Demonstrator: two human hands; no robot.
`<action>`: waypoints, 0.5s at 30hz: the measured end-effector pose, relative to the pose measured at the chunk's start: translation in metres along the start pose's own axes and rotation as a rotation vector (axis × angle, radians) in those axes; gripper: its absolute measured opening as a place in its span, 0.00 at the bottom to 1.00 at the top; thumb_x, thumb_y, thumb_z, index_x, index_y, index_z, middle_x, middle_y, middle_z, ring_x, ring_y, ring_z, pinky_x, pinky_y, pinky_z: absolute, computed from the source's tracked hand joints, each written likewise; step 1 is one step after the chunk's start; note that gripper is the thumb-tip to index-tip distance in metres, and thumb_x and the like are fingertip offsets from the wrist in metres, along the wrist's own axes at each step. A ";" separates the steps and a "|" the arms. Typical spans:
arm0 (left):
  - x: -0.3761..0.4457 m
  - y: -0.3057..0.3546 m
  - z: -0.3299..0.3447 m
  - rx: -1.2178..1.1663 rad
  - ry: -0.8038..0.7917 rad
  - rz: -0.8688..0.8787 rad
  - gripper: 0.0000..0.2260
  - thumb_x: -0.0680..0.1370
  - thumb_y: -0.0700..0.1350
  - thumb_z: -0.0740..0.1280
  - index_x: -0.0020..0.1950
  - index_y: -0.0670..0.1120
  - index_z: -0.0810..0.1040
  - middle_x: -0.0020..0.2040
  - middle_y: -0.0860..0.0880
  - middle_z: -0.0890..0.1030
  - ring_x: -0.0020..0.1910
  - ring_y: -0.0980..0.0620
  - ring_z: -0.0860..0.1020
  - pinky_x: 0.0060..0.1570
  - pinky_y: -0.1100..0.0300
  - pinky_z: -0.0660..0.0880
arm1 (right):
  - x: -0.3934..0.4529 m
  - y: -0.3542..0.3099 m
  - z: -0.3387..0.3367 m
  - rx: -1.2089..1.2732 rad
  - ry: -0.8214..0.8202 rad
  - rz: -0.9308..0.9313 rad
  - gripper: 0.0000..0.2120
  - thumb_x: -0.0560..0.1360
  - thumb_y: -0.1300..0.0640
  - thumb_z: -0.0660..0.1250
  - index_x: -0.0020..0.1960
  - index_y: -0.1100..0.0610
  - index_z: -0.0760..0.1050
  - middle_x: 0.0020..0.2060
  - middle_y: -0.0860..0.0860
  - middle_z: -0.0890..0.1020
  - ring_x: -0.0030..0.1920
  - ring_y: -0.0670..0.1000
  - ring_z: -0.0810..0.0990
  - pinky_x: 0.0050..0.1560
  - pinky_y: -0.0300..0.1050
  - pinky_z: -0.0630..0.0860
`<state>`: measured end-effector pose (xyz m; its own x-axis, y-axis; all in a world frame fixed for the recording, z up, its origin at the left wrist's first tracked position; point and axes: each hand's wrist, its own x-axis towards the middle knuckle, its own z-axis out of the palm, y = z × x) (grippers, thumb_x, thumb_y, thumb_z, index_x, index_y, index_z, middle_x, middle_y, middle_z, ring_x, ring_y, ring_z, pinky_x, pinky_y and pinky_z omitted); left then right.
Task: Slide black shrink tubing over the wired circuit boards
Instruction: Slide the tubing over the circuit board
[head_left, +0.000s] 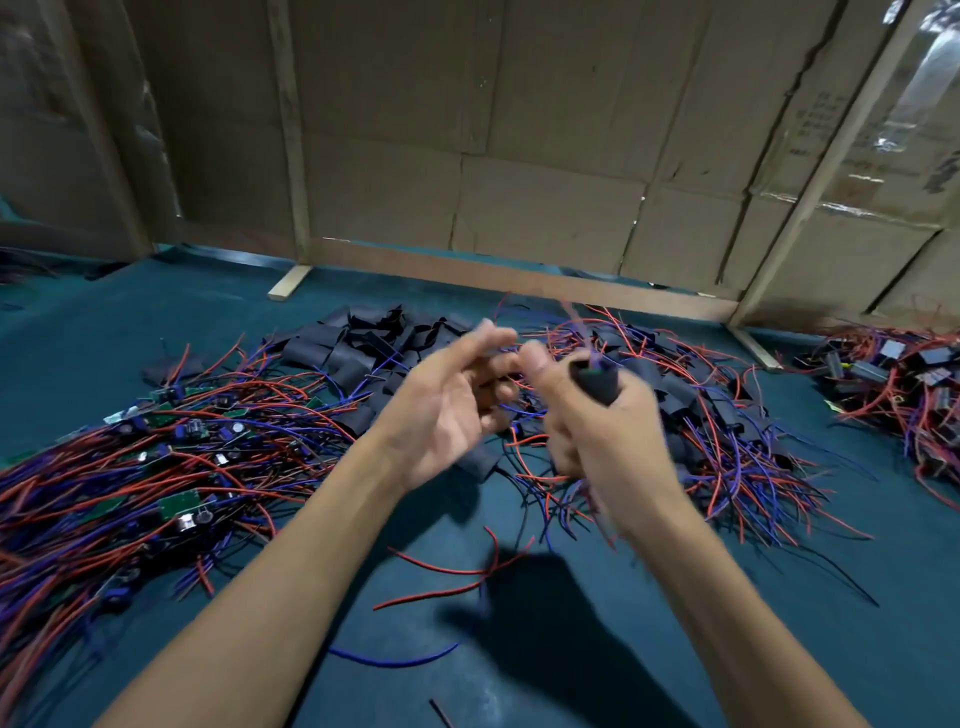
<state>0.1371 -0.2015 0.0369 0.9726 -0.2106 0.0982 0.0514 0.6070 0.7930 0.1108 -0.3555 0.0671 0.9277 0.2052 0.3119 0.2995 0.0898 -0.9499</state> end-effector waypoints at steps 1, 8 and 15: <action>0.002 0.007 -0.006 0.012 0.097 0.043 0.10 0.77 0.55 0.70 0.48 0.50 0.83 0.41 0.52 0.82 0.37 0.54 0.75 0.39 0.59 0.65 | 0.005 -0.016 -0.001 -0.080 -0.005 -0.073 0.23 0.73 0.36 0.72 0.33 0.50 0.68 0.26 0.43 0.64 0.26 0.45 0.60 0.26 0.38 0.59; -0.002 0.042 -0.058 1.728 0.135 -0.095 0.15 0.78 0.56 0.70 0.63 0.56 0.77 0.58 0.56 0.79 0.64 0.49 0.73 0.65 0.49 0.69 | 0.062 -0.041 -0.072 -1.216 0.186 -0.260 0.25 0.79 0.28 0.51 0.52 0.49 0.69 0.41 0.47 0.75 0.48 0.49 0.78 0.41 0.50 0.68; -0.019 0.045 -0.068 2.210 -0.167 -0.286 0.24 0.78 0.52 0.69 0.73 0.58 0.67 0.69 0.51 0.72 0.69 0.45 0.65 0.65 0.46 0.63 | 0.056 0.010 -0.077 -1.669 -0.052 0.475 0.54 0.72 0.34 0.72 0.82 0.57 0.45 0.79 0.65 0.48 0.80 0.66 0.49 0.76 0.64 0.53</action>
<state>0.1366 -0.1176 0.0298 0.9597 -0.2256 -0.1674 -0.2298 -0.9732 -0.0060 0.1824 -0.4177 0.0733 0.9984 -0.0555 -0.0096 -0.0548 -0.9966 0.0608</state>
